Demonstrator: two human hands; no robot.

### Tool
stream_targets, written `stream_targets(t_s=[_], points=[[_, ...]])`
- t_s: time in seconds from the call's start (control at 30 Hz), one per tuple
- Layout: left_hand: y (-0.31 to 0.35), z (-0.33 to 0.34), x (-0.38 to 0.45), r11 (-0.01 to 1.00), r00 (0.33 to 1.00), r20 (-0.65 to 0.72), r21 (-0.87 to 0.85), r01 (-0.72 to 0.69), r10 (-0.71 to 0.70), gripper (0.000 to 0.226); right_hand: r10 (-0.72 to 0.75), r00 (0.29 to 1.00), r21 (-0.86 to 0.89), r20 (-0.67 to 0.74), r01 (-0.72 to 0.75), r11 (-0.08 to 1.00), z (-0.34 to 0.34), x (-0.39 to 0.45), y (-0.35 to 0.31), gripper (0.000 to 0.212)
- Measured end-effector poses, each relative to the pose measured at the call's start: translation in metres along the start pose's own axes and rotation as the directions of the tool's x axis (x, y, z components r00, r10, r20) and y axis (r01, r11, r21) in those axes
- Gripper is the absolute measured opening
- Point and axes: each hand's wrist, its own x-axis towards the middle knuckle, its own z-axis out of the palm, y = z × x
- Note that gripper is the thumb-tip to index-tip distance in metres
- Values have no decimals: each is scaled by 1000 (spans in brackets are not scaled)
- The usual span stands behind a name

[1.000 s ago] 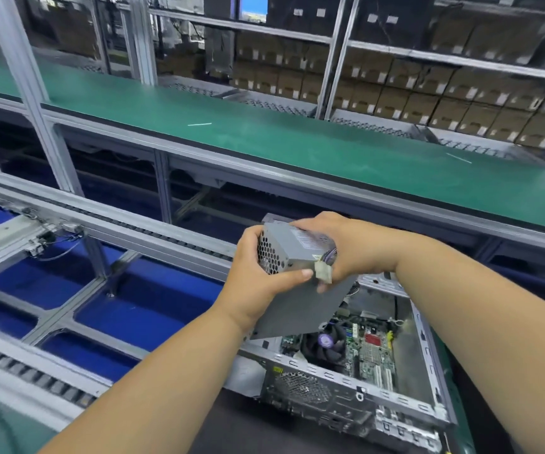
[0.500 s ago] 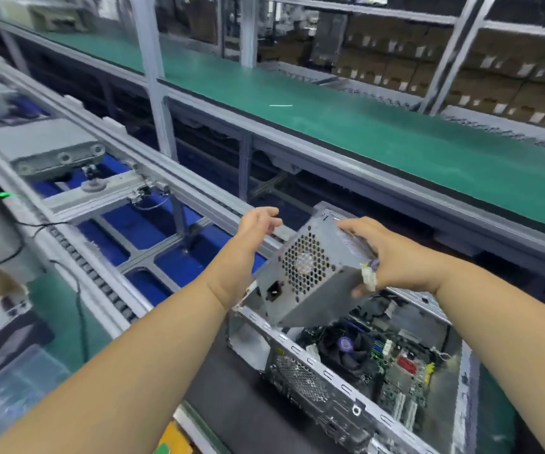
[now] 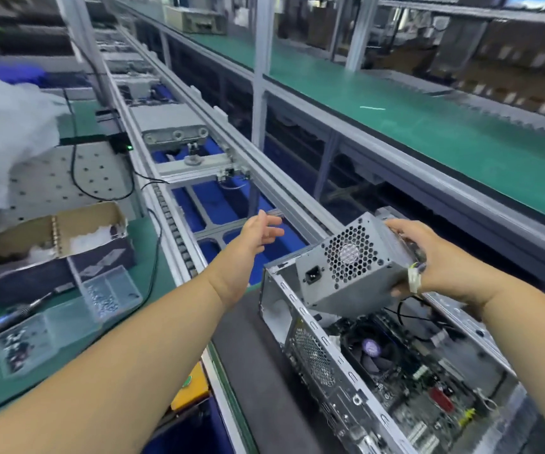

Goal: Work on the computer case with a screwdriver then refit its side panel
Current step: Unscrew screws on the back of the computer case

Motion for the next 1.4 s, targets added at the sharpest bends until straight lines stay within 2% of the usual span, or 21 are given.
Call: stream_targets(t_s=[0.07, 0.2, 0.33, 0.43, 0.57, 0.83, 1.03, 1.23, 1.4], points=[[-3, -2, -4, 1000, 1000, -16, 19, 11, -10, 51, -7, 1000, -13, 10, 7, 1000, 0, -1, 1, 109], [-5, 2, -8, 998, 997, -55, 50, 48, -46, 45, -83, 996, -148, 15, 84, 985, 12, 2, -7, 105], [-6, 7, -17, 991, 994, -17, 86, 105, -103, 44, -162, 987, -232, -4, 156, 960, 30, 6, -21, 103], [-7, 5, -22, 988, 993, 8, 100, 116, -117, 49, -210, 977, -301, -22, 194, 934, 40, 8, -31, 101], [-8, 6, -25, 976, 984, -2, 130, 176, -177, 72, -197, 979, -302, -50, 174, 937, 44, 8, -36, 98], [-22, 10, -21, 954, 969, 36, 186, 234, -244, 69, -281, 959, -415, 28, 267, 870, 54, 13, -41, 101], [-18, 5, -18, 946, 966, 16, 208, 248, -256, 53, -281, 960, -427, -20, 246, 870, 80, 16, -16, 104], [-24, 7, -13, 950, 973, 48, 232, 207, -224, 70, -239, 971, -428, 13, 222, 876, 90, 19, -12, 100], [-32, 9, -8, 939, 969, 28, 253, 232, -247, 58, -225, 972, -432, 62, 229, 872, 89, 28, -14, 99]])
